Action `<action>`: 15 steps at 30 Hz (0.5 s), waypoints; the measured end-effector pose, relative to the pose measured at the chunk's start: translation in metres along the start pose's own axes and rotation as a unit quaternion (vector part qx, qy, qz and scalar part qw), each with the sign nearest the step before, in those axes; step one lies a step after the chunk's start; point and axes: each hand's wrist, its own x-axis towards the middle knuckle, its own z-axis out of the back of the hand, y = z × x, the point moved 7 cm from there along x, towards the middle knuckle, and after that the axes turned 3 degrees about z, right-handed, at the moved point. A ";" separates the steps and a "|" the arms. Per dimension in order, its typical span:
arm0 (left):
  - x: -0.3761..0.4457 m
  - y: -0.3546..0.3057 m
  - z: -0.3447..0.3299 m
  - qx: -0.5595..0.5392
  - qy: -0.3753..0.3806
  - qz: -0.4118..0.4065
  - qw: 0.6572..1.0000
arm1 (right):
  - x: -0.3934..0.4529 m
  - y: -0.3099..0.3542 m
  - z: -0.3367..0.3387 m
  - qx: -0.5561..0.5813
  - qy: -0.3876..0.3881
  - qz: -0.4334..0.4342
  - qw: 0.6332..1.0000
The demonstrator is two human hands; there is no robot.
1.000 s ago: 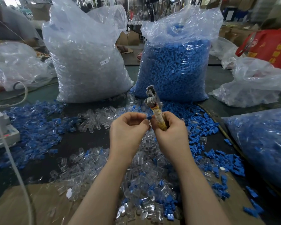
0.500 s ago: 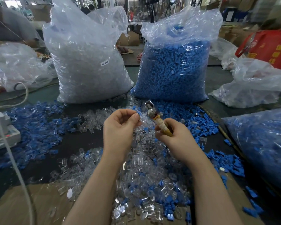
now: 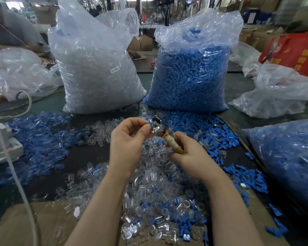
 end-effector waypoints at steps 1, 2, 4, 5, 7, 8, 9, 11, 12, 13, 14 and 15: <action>0.000 0.000 0.000 0.000 0.001 0.003 1.000 | 0.000 -0.001 0.000 -0.007 0.001 -0.001 1.000; 0.000 0.001 0.000 -0.002 0.002 0.005 1.000 | 0.000 -0.001 -0.001 -0.011 0.003 -0.002 1.000; 0.000 0.000 0.000 -0.009 0.002 0.004 1.000 | 0.000 0.000 -0.001 -0.017 0.001 -0.003 1.000; 0.000 -0.001 -0.001 -0.014 0.003 0.003 1.000 | 0.000 0.000 -0.001 -0.023 -0.003 -0.001 1.000; -0.001 -0.002 -0.002 -0.022 0.005 0.003 1.000 | -0.001 0.003 0.000 -0.040 -0.017 0.006 0.999; -0.001 -0.002 -0.002 -0.026 0.005 0.003 1.000 | -0.001 0.003 0.000 -0.048 -0.026 0.008 0.998; -0.001 -0.002 -0.002 -0.030 0.004 0.003 1.000 | -0.001 0.004 0.001 -0.055 -0.035 0.010 0.998; -0.001 -0.003 -0.003 -0.035 0.003 0.004 0.999 | -0.001 0.005 0.001 -0.063 -0.047 0.012 0.997; -0.001 -0.003 -0.003 -0.036 0.002 0.005 0.999 | -0.001 0.005 0.001 -0.063 -0.048 0.013 0.997; -0.001 -0.003 -0.002 -0.037 -0.001 0.007 0.999 | 0.000 0.006 0.000 -0.062 -0.047 0.014 0.997; 0.000 -0.003 -0.001 -0.035 -0.003 0.008 0.999 | 0.000 0.006 -0.001 -0.059 -0.045 0.015 0.997; 0.001 -0.004 0.000 -0.030 -0.003 0.008 1.000 | 0.000 0.007 -0.002 -0.056 -0.044 0.016 0.997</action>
